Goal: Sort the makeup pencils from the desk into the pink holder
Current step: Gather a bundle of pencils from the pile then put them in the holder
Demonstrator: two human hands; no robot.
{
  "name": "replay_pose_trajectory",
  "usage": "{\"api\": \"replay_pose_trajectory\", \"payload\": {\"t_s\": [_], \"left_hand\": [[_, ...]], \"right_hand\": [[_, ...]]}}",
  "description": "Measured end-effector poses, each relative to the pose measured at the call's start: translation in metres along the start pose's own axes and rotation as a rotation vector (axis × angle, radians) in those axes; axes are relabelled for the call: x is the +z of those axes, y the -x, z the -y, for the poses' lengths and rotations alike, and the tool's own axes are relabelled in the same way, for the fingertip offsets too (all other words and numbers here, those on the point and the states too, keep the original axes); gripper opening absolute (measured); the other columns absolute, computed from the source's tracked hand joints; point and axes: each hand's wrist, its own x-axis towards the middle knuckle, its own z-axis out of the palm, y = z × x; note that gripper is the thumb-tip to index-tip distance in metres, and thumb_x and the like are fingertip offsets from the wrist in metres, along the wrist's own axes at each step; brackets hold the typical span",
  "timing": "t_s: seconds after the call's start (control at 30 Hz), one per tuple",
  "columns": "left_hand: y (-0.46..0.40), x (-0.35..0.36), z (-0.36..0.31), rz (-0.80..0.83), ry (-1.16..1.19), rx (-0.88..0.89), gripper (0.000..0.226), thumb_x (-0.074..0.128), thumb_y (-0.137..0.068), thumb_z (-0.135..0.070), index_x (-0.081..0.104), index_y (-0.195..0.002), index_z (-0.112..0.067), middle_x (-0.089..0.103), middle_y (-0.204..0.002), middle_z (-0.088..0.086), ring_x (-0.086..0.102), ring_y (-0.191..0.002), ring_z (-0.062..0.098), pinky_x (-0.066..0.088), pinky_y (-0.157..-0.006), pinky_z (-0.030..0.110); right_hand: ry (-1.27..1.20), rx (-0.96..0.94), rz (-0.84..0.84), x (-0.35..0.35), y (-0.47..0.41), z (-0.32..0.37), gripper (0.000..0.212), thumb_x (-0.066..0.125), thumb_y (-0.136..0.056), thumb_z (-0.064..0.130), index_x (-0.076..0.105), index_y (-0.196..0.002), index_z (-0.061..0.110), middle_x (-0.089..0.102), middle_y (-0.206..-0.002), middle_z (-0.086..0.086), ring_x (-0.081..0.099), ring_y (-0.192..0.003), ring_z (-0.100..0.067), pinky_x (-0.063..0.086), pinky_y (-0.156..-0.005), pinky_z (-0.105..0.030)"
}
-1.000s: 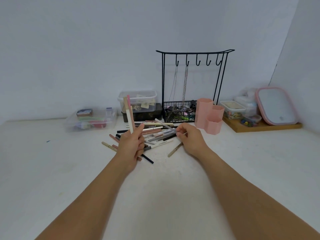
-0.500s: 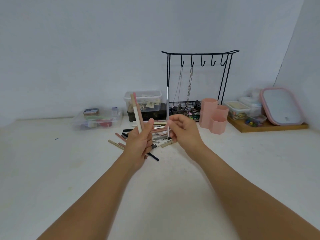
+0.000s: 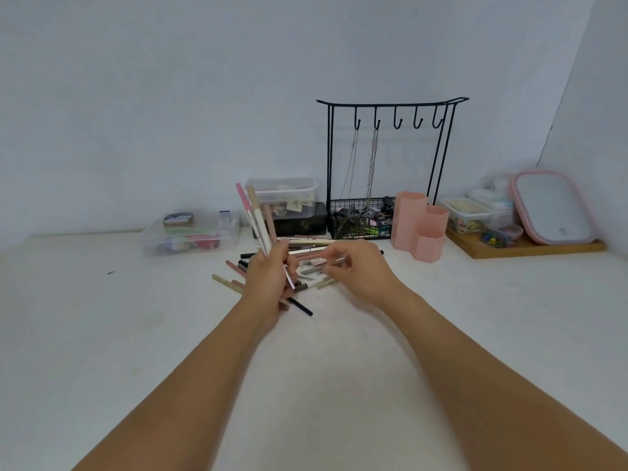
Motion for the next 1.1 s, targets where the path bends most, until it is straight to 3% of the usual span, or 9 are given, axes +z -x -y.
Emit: {"api": "replay_pose_trajectory", "payload": {"t_s": [0.07,0.17,0.27,0.37,0.47,0.63,0.8,0.97,1.1], "left_hand": [[-0.001,-0.002,0.0,-0.023,-0.026,0.014,0.06,0.05,-0.102,-0.043,0.057,-0.044,-0.027,0.054,-0.049,0.0,0.055,-0.043,0.017,0.035,-0.036,0.024],[-0.003,-0.002,0.002,-0.051,-0.027,-0.008,0.049,0.05,-0.104,-0.043,0.053,-0.062,-0.017,0.057,-0.05,0.001,0.075,-0.06,0.022,0.042,-0.037,0.024],[-0.005,-0.002,0.003,-0.031,-0.044,0.003,0.045,0.053,-0.103,-0.045,0.046,-0.069,-0.016,0.048,-0.049,-0.002,0.052,-0.042,0.014,0.035,-0.035,0.023],[-0.008,-0.005,0.001,-0.053,-0.047,-0.007,0.039,0.058,-0.101,-0.043,0.041,-0.075,-0.019,0.038,-0.049,-0.007,0.031,-0.038,0.008,0.026,-0.035,0.022],[-0.01,-0.007,0.0,-0.096,-0.027,-0.06,0.037,0.061,-0.099,-0.043,0.045,-0.077,-0.019,0.038,-0.049,-0.009,0.029,-0.037,0.007,0.025,-0.035,0.021],[-0.008,-0.006,-0.001,-0.061,0.036,-0.099,0.041,0.06,-0.1,-0.045,0.043,-0.072,-0.02,0.036,-0.049,-0.007,0.029,-0.039,0.009,0.024,-0.036,0.022],[-0.005,-0.003,0.0,-0.014,0.015,-0.08,0.043,0.059,-0.101,-0.045,0.041,-0.072,-0.018,0.036,-0.049,-0.005,0.031,-0.04,0.012,0.025,-0.039,0.024],[-0.005,-0.003,-0.002,-0.033,0.054,-0.104,0.04,0.062,-0.099,-0.044,0.042,-0.074,-0.02,0.035,-0.05,-0.008,0.025,-0.041,0.009,0.02,-0.039,0.023],[-0.004,-0.002,-0.002,-0.024,0.063,-0.107,0.04,0.064,-0.098,-0.047,0.044,-0.075,-0.02,0.036,-0.052,-0.007,0.025,-0.043,0.009,0.02,-0.04,0.024]], "right_hand": [[0.219,-0.014,0.088,-0.004,0.001,-0.013,0.018,0.071,-0.091,0.021,0.073,-0.109,0.023,0.069,-0.109,0.005,0.058,-0.087,-0.009,0.049,-0.081,-0.029],[0.261,-0.035,0.194,0.0,0.004,-0.018,0.021,0.066,-0.094,0.017,0.072,-0.115,0.019,0.068,-0.115,-0.001,0.061,-0.1,-0.019,0.051,-0.092,-0.037],[0.3,-0.034,0.214,0.002,-0.002,-0.015,0.023,0.065,-0.095,0.016,0.072,-0.117,0.018,0.068,-0.117,-0.001,0.062,-0.105,-0.021,0.05,-0.096,-0.037],[0.32,-0.027,0.206,0.002,-0.005,-0.015,0.016,0.066,-0.095,0.017,0.074,-0.109,0.019,0.063,-0.111,0.0,0.062,-0.098,-0.02,0.051,-0.092,-0.035],[0.336,-0.024,0.194,0.002,-0.004,-0.017,0.012,0.066,-0.095,0.019,0.07,-0.106,0.02,0.056,-0.111,0.001,0.059,-0.097,-0.019,0.049,-0.09,-0.031],[0.279,0.007,0.182,0.004,-0.003,-0.019,0.01,0.065,-0.094,0.016,0.06,-0.096,0.024,0.061,-0.101,0.003,0.057,-0.091,-0.018,0.046,-0.078,-0.028],[0.311,-0.012,0.197,0.005,-0.006,-0.02,0.016,0.066,-0.094,0.017,0.065,-0.11,0.021,0.054,-0.106,0.004,0.055,-0.095,-0.017,0.046,-0.086,-0.028],[0.294,-0.008,0.174,0.006,-0.007,-0.023,0.015,0.068,-0.093,0.017,0.058,-0.092,0.028,0.049,-0.103,0.003,0.054,-0.089,-0.018,0.04,-0.08,-0.026],[0.14,-0.078,-0.047,0.007,-0.007,-0.022,0.011,0.062,-0.096,0.016,0.062,-0.089,0.024,0.057,-0.098,0.001,0.054,-0.085,-0.015,0.044,-0.074,-0.027]]}}
